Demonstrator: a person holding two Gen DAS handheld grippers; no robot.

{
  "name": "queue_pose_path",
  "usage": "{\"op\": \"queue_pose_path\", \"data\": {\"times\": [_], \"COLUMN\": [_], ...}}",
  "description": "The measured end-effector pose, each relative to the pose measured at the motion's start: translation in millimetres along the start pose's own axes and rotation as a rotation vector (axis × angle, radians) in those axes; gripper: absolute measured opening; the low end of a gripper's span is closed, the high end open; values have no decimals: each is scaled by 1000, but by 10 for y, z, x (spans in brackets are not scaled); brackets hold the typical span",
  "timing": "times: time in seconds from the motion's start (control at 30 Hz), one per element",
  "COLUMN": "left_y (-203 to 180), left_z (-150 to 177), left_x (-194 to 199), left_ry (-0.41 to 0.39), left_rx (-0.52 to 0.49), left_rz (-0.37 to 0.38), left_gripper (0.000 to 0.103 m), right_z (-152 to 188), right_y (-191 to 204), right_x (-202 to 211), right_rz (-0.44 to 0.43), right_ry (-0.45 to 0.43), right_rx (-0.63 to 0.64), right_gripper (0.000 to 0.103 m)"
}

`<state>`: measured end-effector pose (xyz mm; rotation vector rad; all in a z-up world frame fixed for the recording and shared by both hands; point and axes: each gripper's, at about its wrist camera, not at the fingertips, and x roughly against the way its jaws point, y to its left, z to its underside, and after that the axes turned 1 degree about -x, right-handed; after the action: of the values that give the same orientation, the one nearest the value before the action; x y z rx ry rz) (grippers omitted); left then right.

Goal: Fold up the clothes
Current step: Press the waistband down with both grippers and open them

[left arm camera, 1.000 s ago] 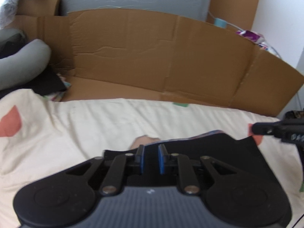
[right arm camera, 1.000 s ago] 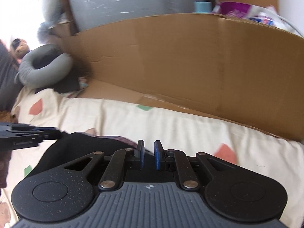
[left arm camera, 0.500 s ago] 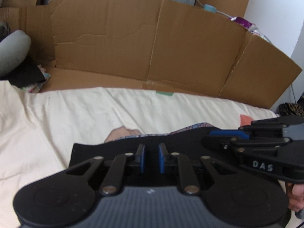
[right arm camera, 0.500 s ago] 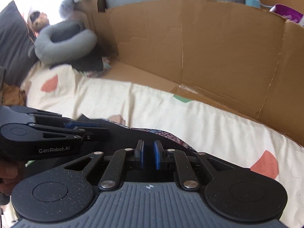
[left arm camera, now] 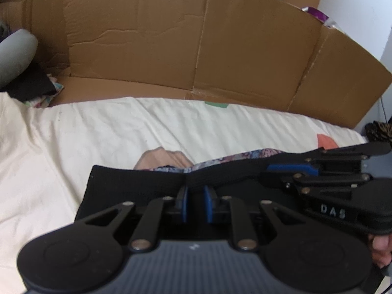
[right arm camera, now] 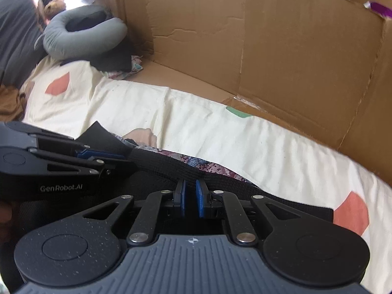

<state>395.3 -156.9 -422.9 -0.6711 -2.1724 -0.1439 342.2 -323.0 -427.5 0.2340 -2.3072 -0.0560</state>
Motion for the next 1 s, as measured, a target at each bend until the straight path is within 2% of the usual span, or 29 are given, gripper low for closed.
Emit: {"op": "queue_pose_path", "data": {"times": [0.1,0.23,0.37,0.5,0.63,0.8,1.0], "left_y": [0,3,-42,-87,-103,-9,62], "left_z": [-39,-114,-152,-55,113,228,189], "left_x": [24,219,412,493,471,361,246], "left_ry": [5,-56,-95,-100,-76,-48,-35], "left_rx": [8,7,-16,-7,12,51,68], "left_rz": [1,22,22,30,41,34,10], "left_gripper": [17,16,16,16,16,16,17], "right_z": [-41,-154,-185,-107,45,225,301], "right_y": [-7,10,-107,-171,-115,-51,-132], "right_x": [-13,52,297,535,686,590,385], "right_rz": [-3,-13,-47,-59,-70,-55,1], "right_ry": [18,41,-18,-67,-93,-46,-8], "right_rx": [-12,24,-21,-40,14,80,83], "right_gripper": [15,16,17,17,17,17,20]}}
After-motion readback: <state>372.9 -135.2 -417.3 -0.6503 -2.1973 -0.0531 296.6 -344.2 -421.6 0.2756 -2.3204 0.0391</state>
